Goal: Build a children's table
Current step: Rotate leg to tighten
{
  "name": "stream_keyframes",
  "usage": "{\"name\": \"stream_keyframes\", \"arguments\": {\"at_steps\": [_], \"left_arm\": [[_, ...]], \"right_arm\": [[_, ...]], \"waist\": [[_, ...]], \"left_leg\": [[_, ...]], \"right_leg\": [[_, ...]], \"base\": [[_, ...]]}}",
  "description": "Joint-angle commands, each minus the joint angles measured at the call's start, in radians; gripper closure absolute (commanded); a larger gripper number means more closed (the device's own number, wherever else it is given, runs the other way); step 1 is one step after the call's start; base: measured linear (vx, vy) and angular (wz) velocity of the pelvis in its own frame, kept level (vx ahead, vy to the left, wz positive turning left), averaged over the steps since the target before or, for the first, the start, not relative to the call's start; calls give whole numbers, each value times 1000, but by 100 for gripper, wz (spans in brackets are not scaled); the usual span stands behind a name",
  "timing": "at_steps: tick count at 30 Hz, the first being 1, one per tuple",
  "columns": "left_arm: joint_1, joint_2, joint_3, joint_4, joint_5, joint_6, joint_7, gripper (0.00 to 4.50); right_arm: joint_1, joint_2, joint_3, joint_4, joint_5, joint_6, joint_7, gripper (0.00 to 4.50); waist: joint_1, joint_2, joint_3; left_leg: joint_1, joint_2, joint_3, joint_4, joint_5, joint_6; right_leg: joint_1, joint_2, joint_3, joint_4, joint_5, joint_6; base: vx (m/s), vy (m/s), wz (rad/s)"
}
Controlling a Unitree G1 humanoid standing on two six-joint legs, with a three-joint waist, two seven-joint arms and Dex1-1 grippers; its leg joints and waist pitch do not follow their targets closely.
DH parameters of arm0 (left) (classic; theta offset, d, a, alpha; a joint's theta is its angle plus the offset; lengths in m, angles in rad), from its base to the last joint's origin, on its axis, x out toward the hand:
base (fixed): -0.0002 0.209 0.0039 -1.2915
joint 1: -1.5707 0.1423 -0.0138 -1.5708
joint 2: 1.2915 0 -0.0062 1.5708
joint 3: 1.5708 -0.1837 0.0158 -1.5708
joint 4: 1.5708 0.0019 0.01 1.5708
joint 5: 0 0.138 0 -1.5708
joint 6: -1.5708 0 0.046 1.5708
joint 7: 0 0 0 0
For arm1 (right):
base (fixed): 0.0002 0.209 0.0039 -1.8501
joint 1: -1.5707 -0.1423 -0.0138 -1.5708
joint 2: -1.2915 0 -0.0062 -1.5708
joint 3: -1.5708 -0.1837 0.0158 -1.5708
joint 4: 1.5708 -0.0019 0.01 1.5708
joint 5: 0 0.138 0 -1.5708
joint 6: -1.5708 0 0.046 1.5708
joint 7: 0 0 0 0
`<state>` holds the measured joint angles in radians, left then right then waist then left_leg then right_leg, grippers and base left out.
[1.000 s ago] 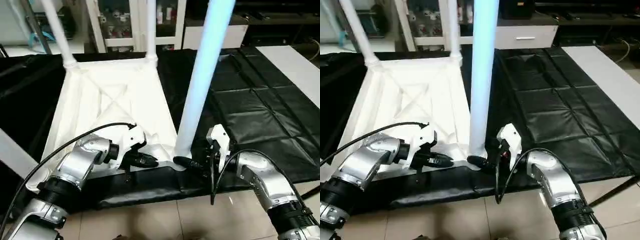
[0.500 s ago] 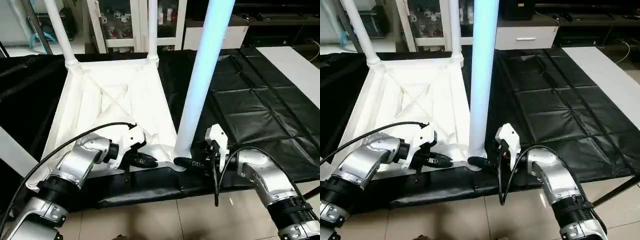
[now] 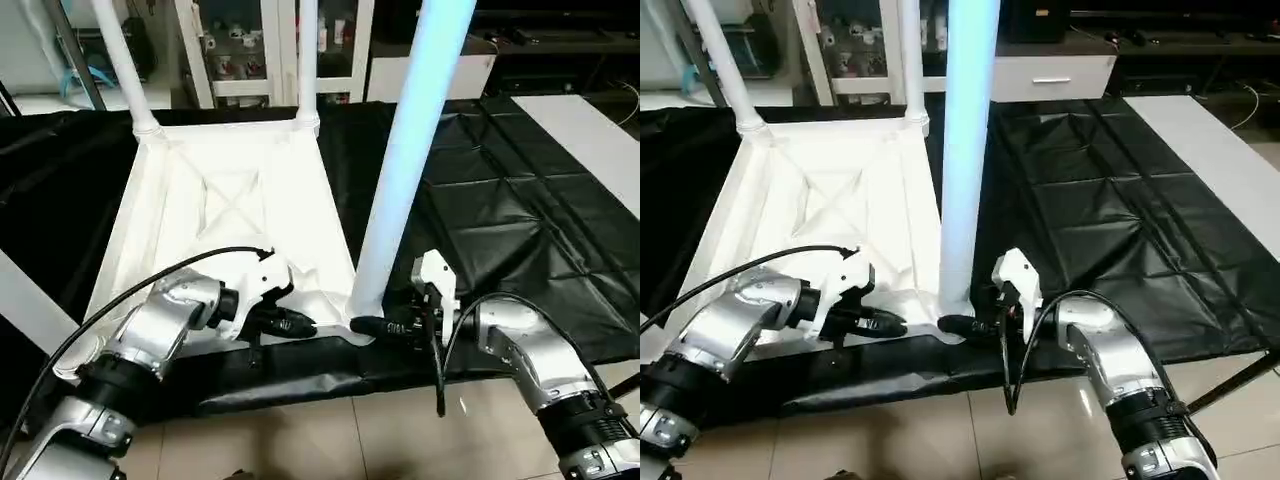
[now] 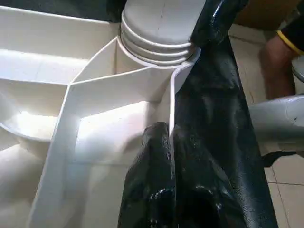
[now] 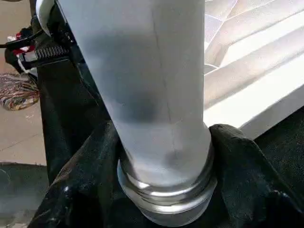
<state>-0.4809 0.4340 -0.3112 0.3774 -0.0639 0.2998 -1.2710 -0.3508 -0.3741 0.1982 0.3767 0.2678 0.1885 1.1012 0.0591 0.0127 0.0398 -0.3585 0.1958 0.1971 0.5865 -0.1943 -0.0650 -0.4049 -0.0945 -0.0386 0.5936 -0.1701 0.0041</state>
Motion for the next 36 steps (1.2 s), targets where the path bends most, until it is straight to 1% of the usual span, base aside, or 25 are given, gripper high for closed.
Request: {"name": "stream_keyframes", "arguments": {"at_steps": [1, 3, 5, 6, 8, 10, 12, 14, 16, 17, 18, 20, 21, 22, 23, 24, 25, 26, 27, 28, 29, 30, 33, 34, 36], "left_arm": [[13, -10, -35, 3, -2, 15, -12, 450], [-7, -41, -31, 29, 13, 12, 42, 450], [-39, -83, -21, 80, 43, 4, 133, 450], [-63, -115, -17, 125, 68, -4, 204, 450], [-106, -172, -12, 198, 98, -12, 309, 450], [-162, -246, 2, 284, 109, -11, 419, 450], [-190, -277, 8, 335, 122, -11, 489, 450], [-228, -313, 3, 402, 154, -16, 583, 450], [-256, -340, 0, 450, 177, -26, 642, 450], [-269, -353, 5, 477, 185, -37, 661, 450], [-278, -360, 7, 497, 192, -48, 672, 450], [-286, -364, 10, 517, 198, -63, 681, 450], [-281, -356, 9, 515, 199, -72, 674, 450], [-276, -349, 9, 511, 199, -78, 667, 450], [-269, -338, 10, 504, 196, -83, 656, 450], [-264, -330, 11, 497, 193, -86, 648, 450], [-240, -295, 7, 472, 184, -142, 584, 450], [-239, -295, 7, 472, 184, -144, 582, 450], [-222, -273, 7, 453, 180, -156, 552, 450], [-202, -247, 5, 432, 174, -183, 512, 450], [-183, -226, 6, 409, 170, -176, 487, 450], [-174, -217, 5, 396, 169, -173, 477, 450], [-122, -168, 0, 310, 143, -171, 387, 450], [-94, -146, 3, 254, 110, -183, 323, 450], [-63, -121, 7, 194, 76, -175, 258, 450]], "right_arm": [[-9, 8, -13, 30, -21, -3, -45, 194], [-32, 49, -39, 81, -55, -40, -170, 194], [-65, 103, -68, 151, -99, -77, -340, 194], [-83, 143, -91, 188, -107, -83, -440, 194], [-113, 205, -125, 239, -106, -84, -580, 194], [-167, 281, -152, 315, -112, -78, -752, 194], [-200, 314, -155, 359, -128, -86, -834, 194], [-248, 355, -154, 424, -156, -100, -953, 194], [-289, 388, -160, 482, -164, -115, -1028, 194], [-307, 403, -168, 512, -166, -127, -1051, 194], [-326, 420, -160, 537, -179, -148, -1058, 194], [-348, 444, -156, 563, -182, -170, -1048, 194], [-351, 450, -151, 562, -185, -190, -1028, 194], [-350, 452, -148, 556, -183, -203, -1006, 194], [-341, 454, -146, 539, -171, -214, -959, 159], [-333, 456, -144, 524, -160, -222, -920, 139], [-300, 440, -123, 462, -150, -242, -829, 130], [-299, 439, -123, 461, -149, -243, -826, 130], [-275, 424, -108, 422, -151, -240, -798, 130], [-249, 405, -93, 382, -155, -240, -778, 105], [-223, 387, -87, 341, -148, -228, -761, 105], [-208, 378, -88, 316, -140, -217, -751, 92], [-125, 325, -113, 174, -67, -142, -676, 79], [-87, 289, -110, 113, -40, -110, -609, 68], [-44, 245, -97, 45, -16, -73, -514, 47]], "waist": [[-3, -9, -54], [-6, -13, -52], [-14, -10, -46], [-21, -11, -48], [-32, -9, -46], [-39, -5, -47], [-42, 2, -49], [-45, 6, -52], [-48, -4, -52], [-47, -3, -52], [-47, -4, -54], [-46, -3, -54], [-45, -14, -56], [-42, -7, -57], [-43, -13, -57], [-43, -12, -56], [-43, -8, -55], [-45, -10, -55], [-44, 8, -58], [-49, 8, -58], [-48, 8, -60], [-51, 2, -60], [-41, 0, -55], [-40, 4, -53], [-35, 10, -53]], "left_leg": [[8, 30, -11, -73, -229, 37], [8, 30, -10, -75, -250, 27], [10, 26, -14, -79, -302, 0], [8, 24, -20, -82, -324, -19], [14, 22, -22, -81, -355, -36], [13, 18, -27, -81, -371, -44], [11, 17, -29, -82, -374, -36], [14, 15, -26, -79, -379, -33], [10, 12, -25, -79, -367, -24], [11, 13, -24, -78, -366, -17], [10, 13, -24, -76, -359, -6], [4, 15, -24, -78, -332, 1], [2, 15, -21, -77, -318, 10], [3, 17, -22, -77, -303, 17], [2, 17, -20, -76, -297, 23], [-2, 17, -21, -77, -286, 30], [-4, 18, -23, -78, -283, 36], [-4, 20, -22, -79, -288, 41], [-2, 19, -23, -76, -277, 40], [-1, 21, -21, -76, -268, 43], [1, 21, -21, -75, -257, 45], [-5, 20, -19, -74, -241, 55], [1, 26, -18, -78, -263, 57], [2, 27, -19, -82, -278, 48], [3, 31, -21, -84, -276, 43]], "right_leg": [[42, -38, 27, -62, -231, -237], [38, -40, 28, -67, -266, -229], [32, -40, 27, -77, -357, -205], [37, -41, 23, -78, -409, -180], [28, -41, 23, -87, -461, -156], [28, -43, 19, -94, -503, -132], [30, -40, 19, -94, -471, -134], [22, -37, 21, -93, -424, -154], [27, -37, 19, -90, -396, -168], [28, -37, 20, -92, -396, -168], [25, -39, 21, -92, -386, -174], [32, -38, 21, -86, -337, -185], [33, -37, 21, -84, -311, -191], [36, -39, 21, -80, -288, -201], [36, -38, 21, -80, -281, -203], [39, -39, 21, -76, -274, -205], [42, -40, 20, -77, -273, -202], [41, -39, 21, -78, -273, -202], [43, -41, 22, -73, -247, -206], [41, -38, 22, -72, -207, -223], [43, -37, 22, -72, -184, -229], [48, -35, 22, -66, -153, -237], [45, -40, 25, -73, -228, -229], [42, -39, 24, -75, -259, -225], [42, -37, 27, -71, -233, -224]], "base": [[0, 0, 0], [0, 0, 0], [0, 0, 0], [-55, 4, -7], [-54, 6, -6], [0, 0, 0], [0, 0, 0], [0, 0, 0], [0, 0, 0], [0, 0, 0], [0, 0, 0], [0, 0, 0], [0, 0, 0], [0, 0, 0], [0, 0, 0], [0, 0, 0], [0, 0, 0], [0, 0, 0], [0, 0, 0], [0, 0, 0], [0, 0, 0], [0, 0, 0], [0, 0, 0], [0, 0, 0], [0, 0, 0]]}}
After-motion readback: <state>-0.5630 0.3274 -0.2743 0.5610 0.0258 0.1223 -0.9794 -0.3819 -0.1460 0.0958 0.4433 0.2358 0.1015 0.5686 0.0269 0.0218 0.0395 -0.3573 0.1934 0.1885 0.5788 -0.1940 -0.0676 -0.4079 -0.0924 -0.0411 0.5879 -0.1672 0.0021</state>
